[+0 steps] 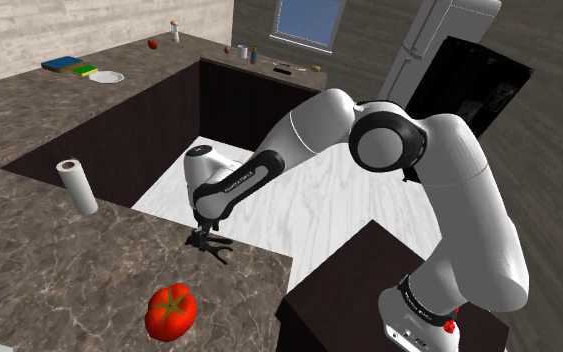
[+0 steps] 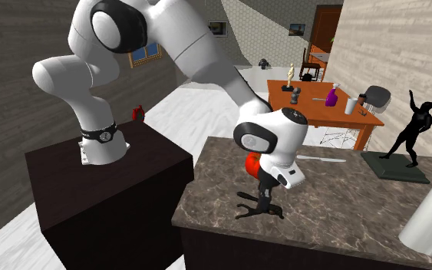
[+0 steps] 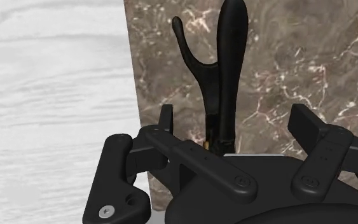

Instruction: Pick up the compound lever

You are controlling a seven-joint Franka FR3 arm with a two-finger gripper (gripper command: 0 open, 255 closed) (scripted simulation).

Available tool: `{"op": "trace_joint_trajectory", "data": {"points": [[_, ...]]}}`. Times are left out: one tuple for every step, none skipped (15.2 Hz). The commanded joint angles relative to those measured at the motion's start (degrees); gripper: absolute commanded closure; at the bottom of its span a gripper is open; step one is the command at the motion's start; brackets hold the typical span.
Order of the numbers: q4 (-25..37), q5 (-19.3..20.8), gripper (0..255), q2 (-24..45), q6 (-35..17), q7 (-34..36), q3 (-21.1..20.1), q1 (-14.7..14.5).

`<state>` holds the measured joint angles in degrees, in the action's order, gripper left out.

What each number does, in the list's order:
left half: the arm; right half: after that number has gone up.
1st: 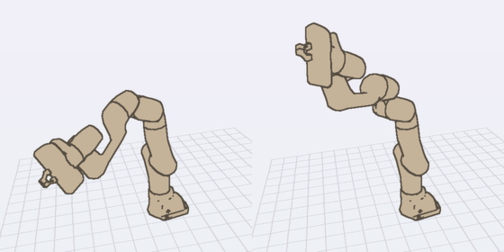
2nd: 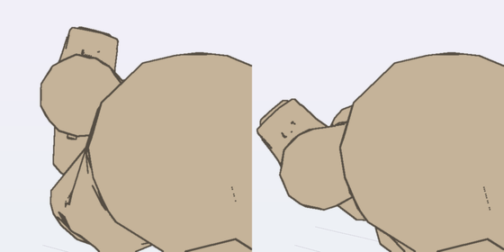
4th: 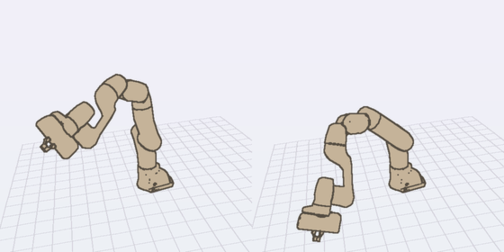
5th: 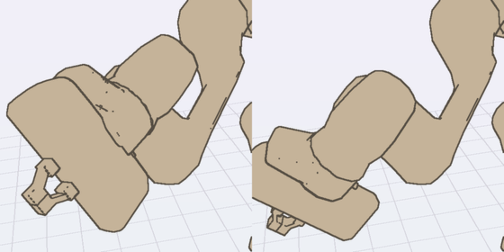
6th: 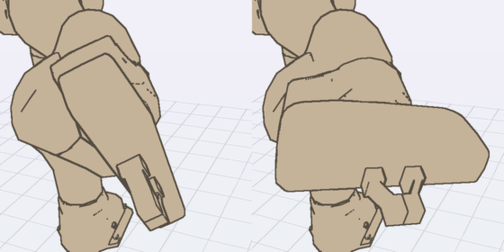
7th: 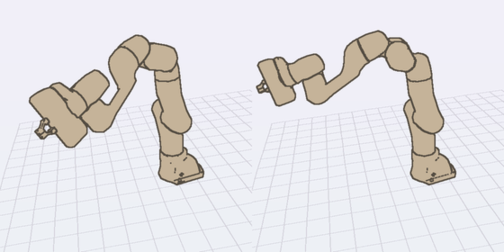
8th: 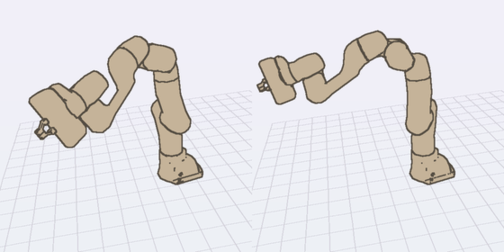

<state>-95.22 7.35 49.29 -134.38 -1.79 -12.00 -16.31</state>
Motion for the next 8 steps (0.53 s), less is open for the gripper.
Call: {"op": "trace_joint_trajectory", "data": {"points": [[0.5, 0.2, 0, 1.2, -0.8, 0.0, 0.2, -0.1], [0.8, 0.3, 0, 1.9, -1.1, 0.0, 0.3, -0.2], [1.0, 0.3, 0, 2.3, -1.3, 0.0, 0.4, -0.2], [1.0, 0.3, 0, 2.3, -1.3, 0.0, 0.4, -0.2], [0.9, 0.3, 255, 2.3, -1.4, -0.1, 0.4, -0.2], [0.9, 0.3, 255, 2.3, -1.4, -0.1, 0.4, -0.2], [0.9, 0.3, 255, 2.3, -1.4, -0.1, 0.4, -0.2], [1.0, 0.3, 255, 2.3, -1.4, 0.0, 0.4, -0.2]]}}
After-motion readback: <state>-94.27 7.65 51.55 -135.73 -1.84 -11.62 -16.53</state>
